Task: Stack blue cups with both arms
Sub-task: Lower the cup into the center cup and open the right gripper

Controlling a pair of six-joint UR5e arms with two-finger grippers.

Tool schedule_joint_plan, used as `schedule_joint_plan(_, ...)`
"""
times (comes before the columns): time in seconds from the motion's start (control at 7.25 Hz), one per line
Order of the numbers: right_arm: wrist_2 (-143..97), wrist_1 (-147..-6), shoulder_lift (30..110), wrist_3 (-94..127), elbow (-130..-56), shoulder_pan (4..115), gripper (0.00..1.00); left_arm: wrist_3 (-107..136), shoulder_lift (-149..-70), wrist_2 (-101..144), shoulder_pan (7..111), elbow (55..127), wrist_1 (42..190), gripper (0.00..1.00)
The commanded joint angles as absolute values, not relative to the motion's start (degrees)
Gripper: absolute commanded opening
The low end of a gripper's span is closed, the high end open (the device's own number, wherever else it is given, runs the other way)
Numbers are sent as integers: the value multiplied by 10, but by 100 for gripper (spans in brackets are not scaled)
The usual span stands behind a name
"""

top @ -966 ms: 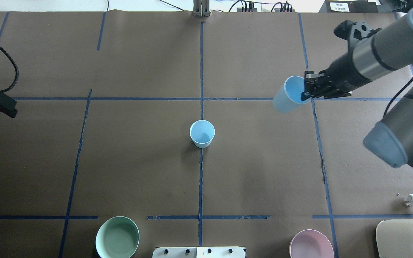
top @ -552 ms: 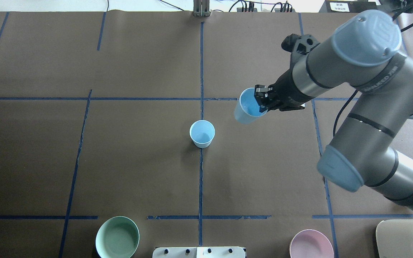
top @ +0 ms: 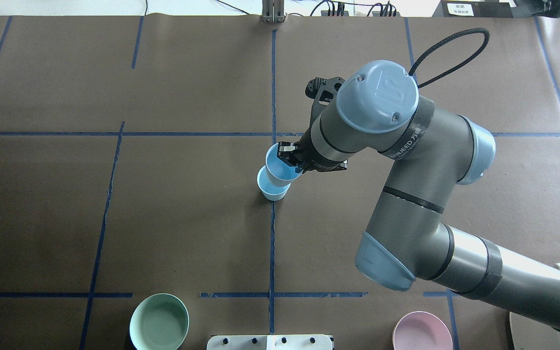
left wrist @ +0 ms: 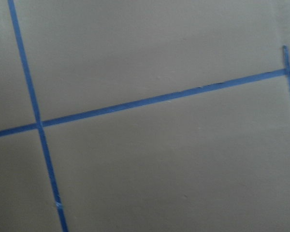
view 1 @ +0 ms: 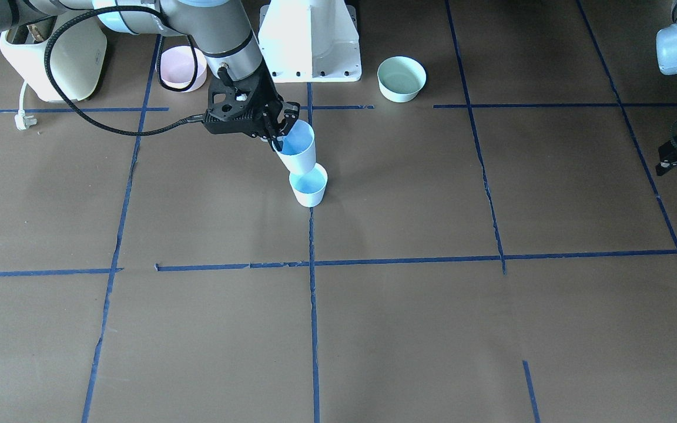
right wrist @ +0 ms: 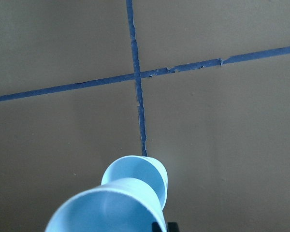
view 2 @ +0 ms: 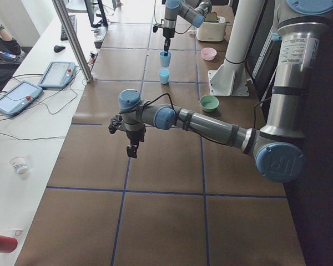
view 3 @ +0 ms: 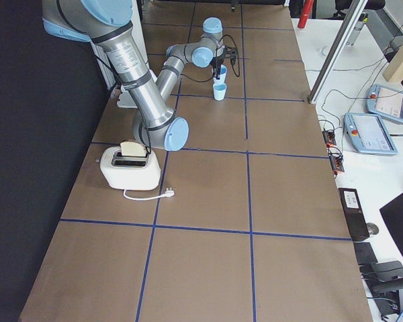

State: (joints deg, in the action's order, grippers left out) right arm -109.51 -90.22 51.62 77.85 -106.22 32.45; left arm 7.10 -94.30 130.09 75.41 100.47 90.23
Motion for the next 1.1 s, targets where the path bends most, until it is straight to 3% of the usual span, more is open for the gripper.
schedule_joint_plan(0.0, -1094, -903, 502, 779, -1045, 321, 0, 69, -940, 1307, 758, 999, 910, 100)
schedule_joint_plan(0.28, -1094, -904, 502, 779, -1045, 320, 2, 69, -940, 1307, 758, 998, 911, 100)
schedule_joint_plan(0.41, -1094, -904, 502, 779, -1044, 320, 25, 69, -940, 1308, 758, 998, 910, 100)
schedule_joint_plan(0.55, -1094, -901, 503, 778, -1045, 320, 93, 69, -940, 1308, 758, 998, 911, 100)
schedule_joint_plan(0.69, -1094, -901, 502, 778, -1045, 321, 100, 69, -940, 1308, 758, 998, 911, 100)
schedule_joint_plan(0.97, -1094, -901, 502, 779, -1046, 321, 100, 69, -940, 1308, 758, 998, 911, 100)
